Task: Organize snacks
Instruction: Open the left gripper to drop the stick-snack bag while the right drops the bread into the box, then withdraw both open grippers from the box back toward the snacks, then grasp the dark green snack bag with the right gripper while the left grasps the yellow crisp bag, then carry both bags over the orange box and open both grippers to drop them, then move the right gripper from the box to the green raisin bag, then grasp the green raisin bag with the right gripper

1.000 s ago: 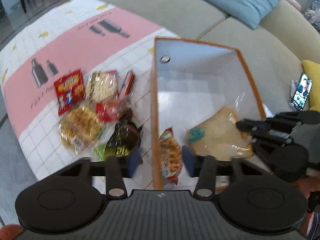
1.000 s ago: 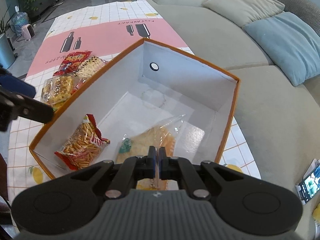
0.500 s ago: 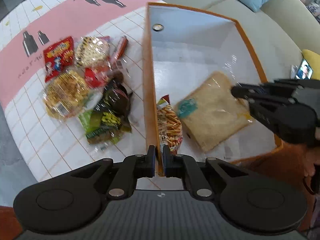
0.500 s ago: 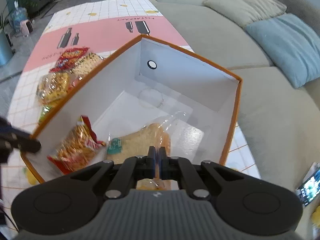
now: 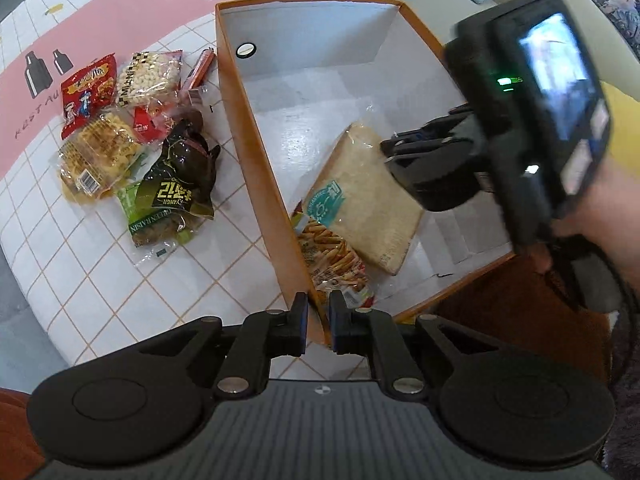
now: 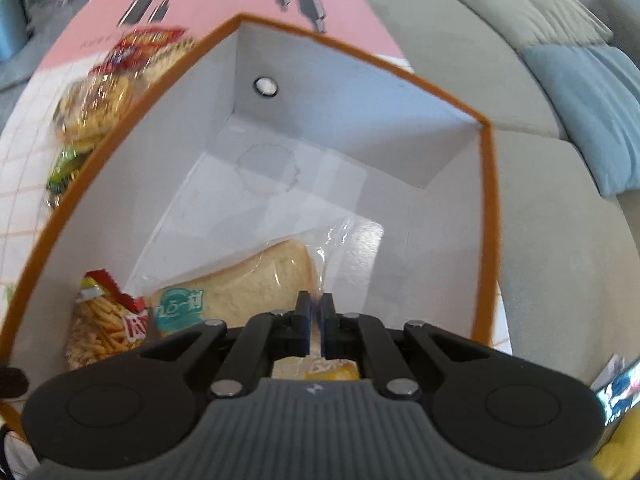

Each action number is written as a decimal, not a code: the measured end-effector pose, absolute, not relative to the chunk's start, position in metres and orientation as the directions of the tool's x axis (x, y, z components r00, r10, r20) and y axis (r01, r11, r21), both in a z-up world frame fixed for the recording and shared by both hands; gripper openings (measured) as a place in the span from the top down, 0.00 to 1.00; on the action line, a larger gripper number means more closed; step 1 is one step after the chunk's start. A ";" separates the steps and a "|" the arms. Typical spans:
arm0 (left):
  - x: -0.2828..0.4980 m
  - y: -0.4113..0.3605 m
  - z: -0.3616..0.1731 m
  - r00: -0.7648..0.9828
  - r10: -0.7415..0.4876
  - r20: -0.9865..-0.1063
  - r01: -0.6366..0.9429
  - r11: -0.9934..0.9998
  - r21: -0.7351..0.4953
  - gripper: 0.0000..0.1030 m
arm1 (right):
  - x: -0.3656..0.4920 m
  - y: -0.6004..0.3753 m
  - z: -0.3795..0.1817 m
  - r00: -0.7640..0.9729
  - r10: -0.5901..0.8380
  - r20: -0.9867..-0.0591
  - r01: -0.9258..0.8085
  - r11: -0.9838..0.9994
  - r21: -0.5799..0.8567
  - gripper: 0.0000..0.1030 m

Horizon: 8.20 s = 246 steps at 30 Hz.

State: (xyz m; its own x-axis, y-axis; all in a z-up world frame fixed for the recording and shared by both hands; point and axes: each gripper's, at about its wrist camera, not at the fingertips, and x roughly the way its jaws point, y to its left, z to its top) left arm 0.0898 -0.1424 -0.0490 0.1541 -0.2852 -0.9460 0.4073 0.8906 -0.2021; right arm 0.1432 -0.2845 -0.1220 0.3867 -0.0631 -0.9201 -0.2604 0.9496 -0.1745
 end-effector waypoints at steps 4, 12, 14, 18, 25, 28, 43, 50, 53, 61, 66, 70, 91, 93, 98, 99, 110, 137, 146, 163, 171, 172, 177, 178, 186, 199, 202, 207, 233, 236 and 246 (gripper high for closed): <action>0.089 -0.135 -0.047 0.170 -0.295 -0.940 0.402 0.892 -0.207 0.85 | 0.144 -0.283 -0.130 0.367 -0.097 -0.925 -0.278 0.938 -0.209 0.91; 0.083 -0.117 -0.014 0.294 -0.278 -0.915 0.408 0.902 -0.143 0.73 | 0.126 -0.273 -0.101 0.432 -0.127 -0.893 -0.259 0.931 -0.257 0.62; 0.082 -0.108 -0.007 0.327 -0.273 -0.905 0.399 0.908 -0.130 0.71 | 0.118 -0.265 -0.088 0.464 -0.126 -0.877 -0.259 0.927 -0.270 0.62; 0.079 -0.085 0.006 0.403 -0.239 -0.883 0.375 0.924 -0.079 0.69 | 0.101 -0.250 -0.059 0.525 -0.071 -0.848 -0.246 0.941 -0.232 0.62; 0.090 -0.027 0.007 0.446 -0.222 -0.867 0.275 0.956 -0.103 0.56 | 0.088 -0.221 -0.024 0.550 0.157 -0.820 -0.229 0.973 0.033 0.61; 0.098 -0.007 -0.001 0.447 -0.217 -0.868 0.242 0.963 -0.117 0.55 | 0.087 -0.205 -0.021 0.543 0.249 -0.802 -0.240 0.961 0.136 0.60; 0.142 0.013 -0.051 0.421 -0.214 -0.881 0.398 0.917 -0.032 0.45 | 0.135 -0.121 -0.090 0.412 0.207 -0.887 -0.521 0.853 -0.043 0.57; 0.157 -0.002 -0.074 0.474 -0.182 -0.862 0.553 0.823 0.130 0.44 | 0.160 -0.109 -0.114 0.374 0.131 -0.918 -0.607 0.784 -0.135 0.57; 0.156 -0.010 -0.086 0.485 -0.188 -0.854 0.614 0.769 0.179 0.44 | 0.165 -0.106 -0.122 0.363 0.119 -0.924 -0.626 0.766 -0.147 0.57; 0.165 -0.020 -0.117 0.520 -0.173 -0.836 0.624 0.746 0.233 0.44 | 0.175 -0.114 -0.142 0.331 0.110 -0.937 -0.597 0.794 -0.118 0.61; 0.172 -0.027 -0.131 0.528 -0.156 -0.835 0.619 0.743 0.252 0.43 | 0.177 -0.113 -0.144 0.320 0.114 -0.940 -0.592 0.799 -0.105 0.62; 0.172 -0.032 -0.142 0.579 -0.110 -0.808 0.599 0.730 0.330 0.43 | 0.178 -0.115 -0.145 0.313 0.136 -0.940 -0.587 0.806 -0.079 0.71; 0.155 -0.008 -0.104 0.550 -0.129 -0.825 0.443 0.882 0.157 0.92 | 0.155 -0.139 -0.117 0.458 0.260 -0.850 -0.438 0.898 0.040 1.00; 0.150 0.001 -0.092 0.532 -0.168 -0.830 0.408 0.910 0.077 0.92 | 0.150 -0.140 -0.109 0.474 0.279 -0.835 -0.416 0.907 0.067 1.00; 0.134 0.020 -0.068 0.492 -0.247 -0.835 0.310 0.946 -0.096 0.94 | 0.134 -0.143 -0.096 0.519 0.302 -0.799 -0.361 0.925 0.116 1.00; 0.131 0.023 -0.063 0.484 -0.258 -0.836 0.289 0.949 -0.126 0.94 | 0.131 -0.144 -0.092 0.530 0.308 -0.790 -0.342 0.930 0.133 1.00; 0.088 0.022 -0.009 0.528 -0.289 -0.798 0.193 0.957 -0.219 0.95 | 0.072 -0.152 -0.048 0.633 0.360 -0.686 -0.256 0.933 0.253 1.00; 0.138 -0.162 0.014 0.429 -0.417 -0.801 0.534 0.833 -0.148 0.95 | 0.090 -0.308 -0.039 0.697 0.104 -0.709 -0.042 0.994 0.104 1.00; 0.151 -0.201 -0.012 0.415 -0.407 -0.814 0.669 0.742 -0.030 0.97 | 0.113 -0.334 -0.090 0.605 0.104 -0.789 -0.010 0.992 0.122 1.00; 0.189 -0.238 -0.063 0.424 -0.240 -0.873 0.620 0.780 0.087 0.88 | 0.122 -0.336 -0.115 0.571 0.121 -0.812 0.021 0.986 0.163 1.00; 0.193 -0.211 -0.057 0.419 -0.226 -0.879 0.564 0.824 0.057 0.81 | 0.120 -0.330 -0.113 0.569 0.138 -0.811 0.000 0.986 0.169 1.00; 0.191 -0.208 -0.053 0.431 -0.226 -0.874 0.554 0.830 0.059 0.81 | 0.120 -0.328 -0.112 0.570 0.147 -0.809 -0.006 0.985 0.175 1.00; 0.182 -0.173 -0.028 0.470 -0.264 -0.842 0.477 0.879 -0.009 0.77 | 0.113 -0.310 -0.101 0.579 0.208 -0.788 -0.054 0.975 0.218 1.00; 0.181 -0.166 -0.024 0.479 -0.266 -0.837 0.461 0.887 -0.018 0.76 | 0.111 -0.305 -0.099 0.580 0.223 -0.783 -0.068 0.972 0.226 1.00; 0.174 -0.122 -0.018 0.498 -0.249 -0.831 0.360 0.931 -0.064 0.75 | 0.129 -0.276 -0.105 0.563 0.260 -0.784 -0.103 0.964 0.246 1.00; 0.151 -0.095 -0.036 0.484 -0.137 -0.865 0.309 0.951 0.023 0.75 | 0.149 -0.276 -0.135 0.447 0.268 -0.853 -0.075 0.962 0.263 0.97; 0.146 -0.091 -0.035 0.492 -0.121 -0.862 0.308 0.950 0.043 0.74 | 0.147 -0.272 -0.140 0.408 0.305 -0.860 -0.064 0.950 0.306 0.93; 0.136 -0.078 -0.026 0.523 -0.089 -0.848 0.277 0.958 0.071 0.69 | 0.141 -0.267 -0.135 0.404 0.282 -0.870 -0.024 0.954 0.298 0.86; 0.088 0.011 -0.028 0.561 -0.078 -0.824 0.254 0.964 0.081 0.47 | 0.045 -0.167 -0.049 0.680 0.233 -0.695 -0.131 0.972 0.197 0.56; 0.091 0.018 -0.039 0.539 -0.072 -0.839 0.247 0.966 0.075 0.47 | 0.047 -0.144 -0.063 0.661 0.245 -0.709 -0.175 0.970 0.171 0.56; 0.116 0.036 -0.071 0.501 -0.044 -0.864 0.217 0.973 0.076 0.48 | 0.079 -0.109 -0.099 0.615 0.224 -0.756 -0.212 0.970 0.115 0.56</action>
